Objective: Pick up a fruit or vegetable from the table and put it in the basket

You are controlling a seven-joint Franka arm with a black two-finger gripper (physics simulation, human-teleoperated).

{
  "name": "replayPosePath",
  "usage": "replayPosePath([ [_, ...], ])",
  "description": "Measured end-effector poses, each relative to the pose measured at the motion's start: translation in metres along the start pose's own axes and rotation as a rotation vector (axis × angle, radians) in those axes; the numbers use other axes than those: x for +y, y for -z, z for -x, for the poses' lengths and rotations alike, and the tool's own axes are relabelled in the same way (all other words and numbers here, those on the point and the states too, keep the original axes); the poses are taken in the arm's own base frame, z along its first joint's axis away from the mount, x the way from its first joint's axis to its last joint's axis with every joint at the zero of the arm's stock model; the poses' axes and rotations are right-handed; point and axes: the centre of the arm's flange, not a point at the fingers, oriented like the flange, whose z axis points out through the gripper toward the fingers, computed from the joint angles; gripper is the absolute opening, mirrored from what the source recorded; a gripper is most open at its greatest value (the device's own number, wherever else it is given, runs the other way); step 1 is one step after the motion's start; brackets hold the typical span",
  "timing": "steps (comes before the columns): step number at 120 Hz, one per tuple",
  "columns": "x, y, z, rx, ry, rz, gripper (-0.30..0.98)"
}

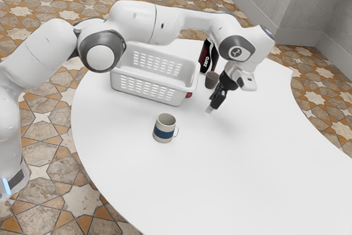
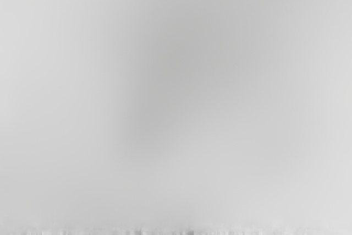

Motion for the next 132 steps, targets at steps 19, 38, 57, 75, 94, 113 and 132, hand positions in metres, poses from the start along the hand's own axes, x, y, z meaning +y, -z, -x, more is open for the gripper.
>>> replayPosePath([
  [19,-0.015,-0.003,0.009,-0.003,0.024,0.005,0.69],
  [38,-0.024,-0.005,0.015,-0.003,0.039,0.008,0.69],
  [57,-0.029,-0.006,0.018,-0.004,0.046,0.009,0.69],
  [75,-0.037,-0.008,0.024,-0.009,0.06,0.011,0.69],
  [94,-0.037,-0.012,0.024,-0.023,0.061,0.018,0.69],
  [113,-0.037,-0.017,0.026,-0.043,0.068,0.022,0.69],
  [132,-0.04,-0.018,0.031,-0.064,0.082,0.024,0.69],
])
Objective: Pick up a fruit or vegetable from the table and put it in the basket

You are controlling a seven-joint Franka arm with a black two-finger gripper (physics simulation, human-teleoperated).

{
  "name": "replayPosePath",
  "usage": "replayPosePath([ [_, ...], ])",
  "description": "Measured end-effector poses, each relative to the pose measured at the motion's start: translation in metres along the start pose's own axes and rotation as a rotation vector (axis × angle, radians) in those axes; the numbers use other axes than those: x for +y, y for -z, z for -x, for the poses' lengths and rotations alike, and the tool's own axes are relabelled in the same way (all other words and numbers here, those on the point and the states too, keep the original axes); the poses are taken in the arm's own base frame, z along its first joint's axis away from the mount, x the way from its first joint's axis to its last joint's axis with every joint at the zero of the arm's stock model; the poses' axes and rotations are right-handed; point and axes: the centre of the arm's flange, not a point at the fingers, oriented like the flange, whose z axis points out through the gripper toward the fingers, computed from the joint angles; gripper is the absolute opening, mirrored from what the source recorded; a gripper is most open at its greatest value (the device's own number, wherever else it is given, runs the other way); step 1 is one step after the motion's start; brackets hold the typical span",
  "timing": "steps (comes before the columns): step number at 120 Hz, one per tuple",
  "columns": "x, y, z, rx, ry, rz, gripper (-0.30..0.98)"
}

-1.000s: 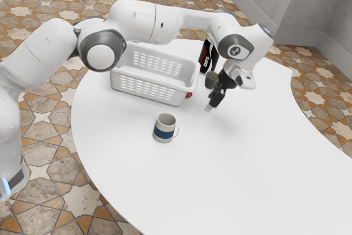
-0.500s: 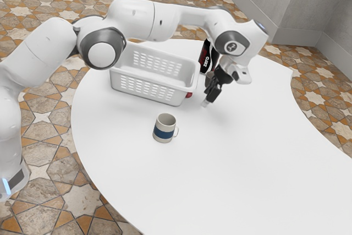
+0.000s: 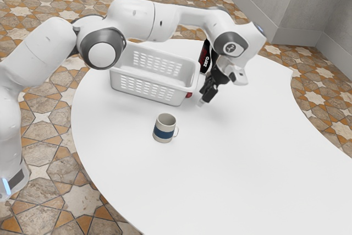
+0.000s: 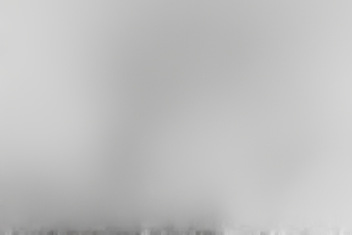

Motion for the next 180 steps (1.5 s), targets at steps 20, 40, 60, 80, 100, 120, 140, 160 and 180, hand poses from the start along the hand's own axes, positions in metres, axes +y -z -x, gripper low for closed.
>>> replayPosePath([
  [20,-0.003,-0.002,0.004,-0.021,0.011,-0.005,0.69],
  [40,-0.008,-0.004,0.006,-0.037,0.02,-0.013,0.69],
  [60,-0.009,-0.005,0.007,-0.04,0.025,-0.016,0.69],
  [80,-0.012,-0.007,0.008,-0.042,0.031,-0.016,0.69],
  [100,-0.017,-0.008,0.011,-0.051,0.048,-0.019,0.69],
  [120,-0.018,-0.009,0.012,-0.054,0.056,-0.019,0.69],
  [140,-0.017,-0.012,0.011,-0.063,0.062,-0.019,0.69],
  [160,-0.015,-0.013,0.01,-0.068,0.066,-0.021,0.69],
  [180,-0.015,-0.014,0.01,-0.069,0.073,-0.022,0.66],
])
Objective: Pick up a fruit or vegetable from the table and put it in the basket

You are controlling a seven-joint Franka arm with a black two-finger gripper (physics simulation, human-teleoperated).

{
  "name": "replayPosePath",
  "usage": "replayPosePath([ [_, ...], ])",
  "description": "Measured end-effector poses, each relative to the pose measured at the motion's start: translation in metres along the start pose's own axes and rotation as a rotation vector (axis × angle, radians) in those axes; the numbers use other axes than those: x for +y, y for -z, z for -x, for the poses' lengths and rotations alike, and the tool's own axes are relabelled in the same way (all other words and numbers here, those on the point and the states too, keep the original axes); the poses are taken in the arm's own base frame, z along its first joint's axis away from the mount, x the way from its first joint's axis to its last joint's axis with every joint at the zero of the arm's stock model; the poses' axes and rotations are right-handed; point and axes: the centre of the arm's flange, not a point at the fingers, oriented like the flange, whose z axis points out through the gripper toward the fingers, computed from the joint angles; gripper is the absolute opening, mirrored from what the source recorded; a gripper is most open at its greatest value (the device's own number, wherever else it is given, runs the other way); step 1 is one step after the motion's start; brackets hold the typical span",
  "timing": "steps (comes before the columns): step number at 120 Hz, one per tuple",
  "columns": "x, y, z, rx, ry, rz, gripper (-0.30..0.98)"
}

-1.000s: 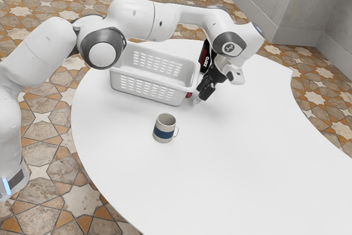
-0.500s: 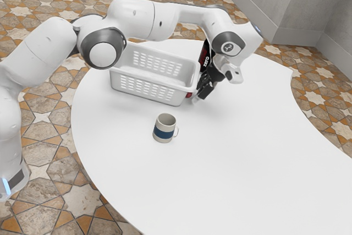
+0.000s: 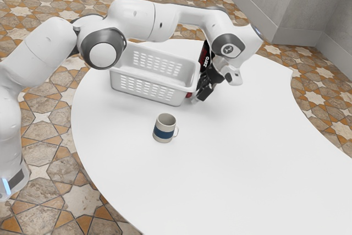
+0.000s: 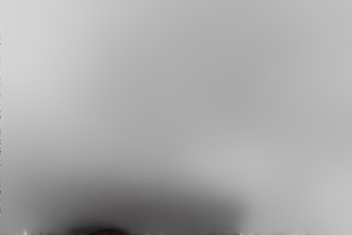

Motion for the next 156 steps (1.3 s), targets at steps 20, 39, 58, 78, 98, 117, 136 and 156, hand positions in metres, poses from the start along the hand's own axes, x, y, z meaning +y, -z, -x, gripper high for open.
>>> replayPosePath([
  [20,0.0,0.0,0.0,-0.001,0.006,-0.002,0.59],
  [39,0.002,0.001,-0.001,-0.001,0.009,-0.004,0.53],
  [58,0.002,-0.001,-0.001,-0.007,0.015,-0.007,0.51],
  [78,-0.004,-0.004,0.001,-0.014,0.028,-0.009,0.5],
  [98,-0.007,-0.01,0.0,-0.027,0.035,-0.013,0.5],
  [117,-0.008,-0.012,-0.001,-0.031,0.04,-0.018,0.47],
  [136,-0.016,-0.015,0.002,-0.039,0.058,-0.022,0.46],
  [156,-0.018,-0.016,0.003,-0.041,0.065,-0.024,0.42],
])
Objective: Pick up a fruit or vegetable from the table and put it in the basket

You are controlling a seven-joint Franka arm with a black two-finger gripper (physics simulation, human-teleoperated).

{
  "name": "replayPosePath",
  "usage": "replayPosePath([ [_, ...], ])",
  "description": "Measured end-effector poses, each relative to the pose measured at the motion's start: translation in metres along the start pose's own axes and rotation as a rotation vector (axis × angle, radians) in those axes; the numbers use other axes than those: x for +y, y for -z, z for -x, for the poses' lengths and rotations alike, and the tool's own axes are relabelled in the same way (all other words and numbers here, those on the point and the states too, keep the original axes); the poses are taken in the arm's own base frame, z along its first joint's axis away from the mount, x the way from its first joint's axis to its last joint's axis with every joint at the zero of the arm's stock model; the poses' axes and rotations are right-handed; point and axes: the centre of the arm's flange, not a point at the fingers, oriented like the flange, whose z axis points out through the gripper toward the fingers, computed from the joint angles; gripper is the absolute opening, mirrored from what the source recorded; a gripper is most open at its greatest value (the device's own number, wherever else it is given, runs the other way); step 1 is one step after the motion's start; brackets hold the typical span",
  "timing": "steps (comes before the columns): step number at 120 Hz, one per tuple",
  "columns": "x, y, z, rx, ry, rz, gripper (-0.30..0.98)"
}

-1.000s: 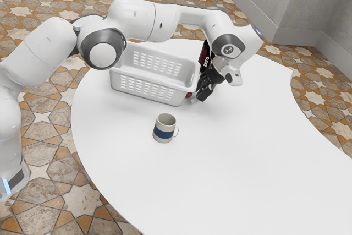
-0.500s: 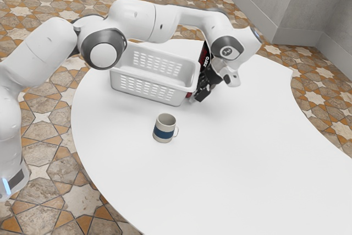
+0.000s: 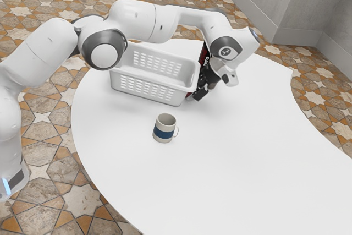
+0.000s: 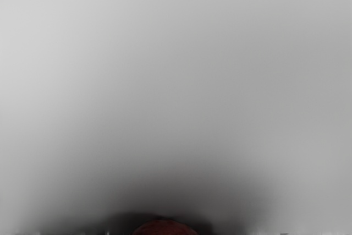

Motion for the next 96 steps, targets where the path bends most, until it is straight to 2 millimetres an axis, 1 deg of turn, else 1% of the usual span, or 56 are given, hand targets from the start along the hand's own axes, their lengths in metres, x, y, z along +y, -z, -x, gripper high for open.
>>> replayPosePath([
  [34,-0.001,0.0,0.001,-0.004,0.005,-0.009,0.23],
  [46,-0.001,0.0,0.001,-0.005,0.006,-0.013,0.18],
  [74,-0.001,0.002,0.001,-0.009,0.006,-0.03,0.14],
  [84,0.003,0.005,0.002,-0.01,0.002,-0.034,0.15],
  [96,0.01,0.01,0.002,-0.014,-0.011,-0.033,0.11],
])
